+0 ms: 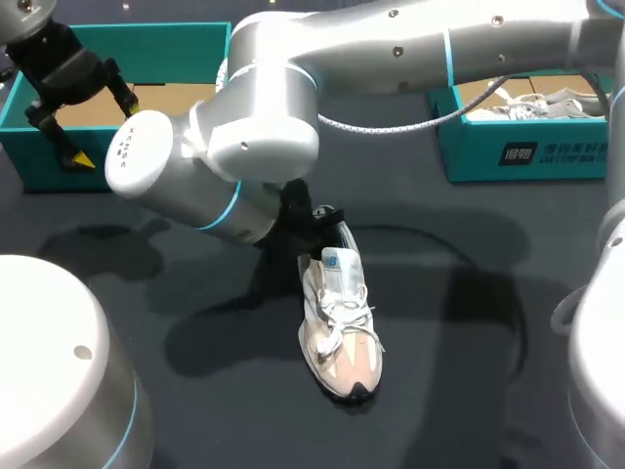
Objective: Take the shoe out of the shoebox, open the shoe tongue, remove and reinsert the insole, then place the shoe into the shoebox
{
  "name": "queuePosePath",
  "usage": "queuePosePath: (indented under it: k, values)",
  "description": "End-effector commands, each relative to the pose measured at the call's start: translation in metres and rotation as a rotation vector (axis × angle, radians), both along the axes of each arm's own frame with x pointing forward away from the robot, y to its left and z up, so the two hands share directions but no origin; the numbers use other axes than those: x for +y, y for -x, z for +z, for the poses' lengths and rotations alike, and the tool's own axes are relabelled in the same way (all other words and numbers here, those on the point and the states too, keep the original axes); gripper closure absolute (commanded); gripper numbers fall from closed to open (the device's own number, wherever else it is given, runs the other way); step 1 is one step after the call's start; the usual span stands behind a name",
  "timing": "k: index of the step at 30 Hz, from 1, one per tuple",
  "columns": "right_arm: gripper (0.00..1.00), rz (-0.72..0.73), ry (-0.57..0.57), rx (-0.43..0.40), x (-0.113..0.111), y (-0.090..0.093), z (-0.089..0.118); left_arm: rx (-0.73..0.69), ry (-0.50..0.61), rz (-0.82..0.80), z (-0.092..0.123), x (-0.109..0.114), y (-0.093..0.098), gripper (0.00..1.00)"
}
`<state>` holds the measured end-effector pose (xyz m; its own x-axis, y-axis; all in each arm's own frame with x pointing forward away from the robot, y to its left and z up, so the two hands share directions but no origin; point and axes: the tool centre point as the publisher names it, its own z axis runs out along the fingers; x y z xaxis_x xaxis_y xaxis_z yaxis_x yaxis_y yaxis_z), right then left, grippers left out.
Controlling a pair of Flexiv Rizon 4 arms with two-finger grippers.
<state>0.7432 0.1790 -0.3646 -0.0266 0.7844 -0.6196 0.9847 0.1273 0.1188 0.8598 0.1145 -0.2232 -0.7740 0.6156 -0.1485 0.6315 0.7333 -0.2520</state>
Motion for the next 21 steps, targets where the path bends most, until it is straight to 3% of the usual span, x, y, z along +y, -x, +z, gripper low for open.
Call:
queuePosePath:
  k: [1, 4, 13, 21]
  values:
    - [1.0, -0.108, -0.042, -0.052, 0.002, 0.002, -0.019, -0.001, -0.002, -0.001, 0.0, 0.0, 0.0, 0.0]
    - [1.0, -0.092, -0.052, -0.032, 0.005, 0.001, -0.023, -0.001, -0.002, -0.001, 0.0, 0.0, 0.0, 0.0]
    - [1.0, -0.014, 0.019, -0.122, 0.006, -0.005, 0.012, -0.001, -0.002, -0.001, 0.0, 0.0, 0.0, 0.0]
    - [1.0, 0.027, 0.051, -0.124, 0.0, -0.017, 0.01, -0.001, -0.002, -0.001, 0.0, 0.0, 0.0, 0.0]
